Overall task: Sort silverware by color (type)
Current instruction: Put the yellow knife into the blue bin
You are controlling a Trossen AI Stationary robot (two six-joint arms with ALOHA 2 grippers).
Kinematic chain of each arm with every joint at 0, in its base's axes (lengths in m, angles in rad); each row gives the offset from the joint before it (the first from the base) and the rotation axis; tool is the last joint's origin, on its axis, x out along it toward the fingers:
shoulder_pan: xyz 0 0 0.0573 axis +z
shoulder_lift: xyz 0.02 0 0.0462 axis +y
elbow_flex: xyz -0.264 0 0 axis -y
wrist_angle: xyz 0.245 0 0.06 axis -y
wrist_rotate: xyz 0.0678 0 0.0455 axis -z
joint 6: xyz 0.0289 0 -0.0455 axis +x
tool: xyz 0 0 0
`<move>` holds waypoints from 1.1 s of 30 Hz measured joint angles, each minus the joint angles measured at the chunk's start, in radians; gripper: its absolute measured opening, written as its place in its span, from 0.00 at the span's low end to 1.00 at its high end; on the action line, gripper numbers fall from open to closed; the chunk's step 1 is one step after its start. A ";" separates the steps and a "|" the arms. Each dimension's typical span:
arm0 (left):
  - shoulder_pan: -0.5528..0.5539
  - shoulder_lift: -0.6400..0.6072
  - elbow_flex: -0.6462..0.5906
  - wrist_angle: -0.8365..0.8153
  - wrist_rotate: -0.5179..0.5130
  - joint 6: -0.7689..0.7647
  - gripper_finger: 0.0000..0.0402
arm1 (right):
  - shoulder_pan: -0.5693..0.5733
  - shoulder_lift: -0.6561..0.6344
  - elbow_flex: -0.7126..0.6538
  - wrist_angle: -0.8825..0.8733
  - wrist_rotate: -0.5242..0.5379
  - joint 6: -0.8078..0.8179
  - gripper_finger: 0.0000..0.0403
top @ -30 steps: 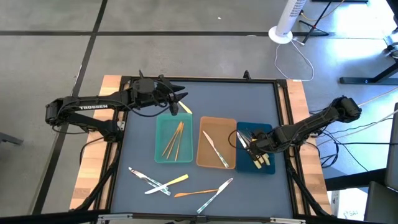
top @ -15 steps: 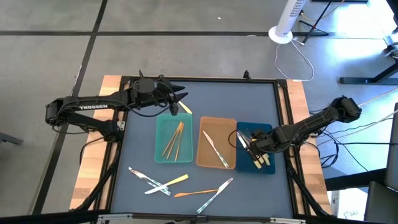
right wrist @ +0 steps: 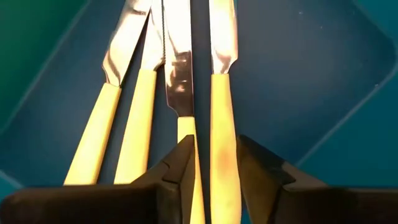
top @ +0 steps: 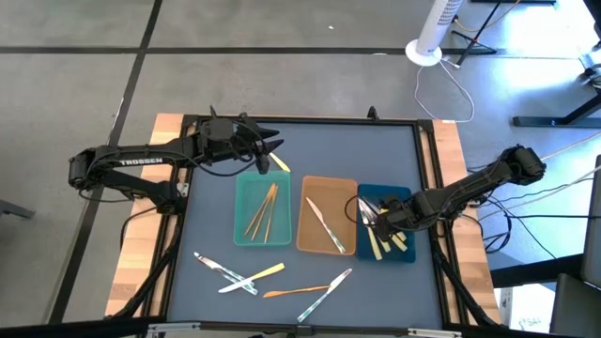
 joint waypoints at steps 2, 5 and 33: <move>0.000 0.000 0.000 0.000 0.000 -0.001 0.35 | 0.000 0.000 0.000 0.000 0.000 0.000 0.28; -0.003 0.000 0.000 0.000 0.029 -0.022 0.35 | 0.000 0.000 0.000 0.000 0.000 0.000 0.31; -0.496 0.000 0.000 -0.378 0.185 -0.165 0.35 | 0.000 0.000 0.000 0.003 -0.001 0.001 0.31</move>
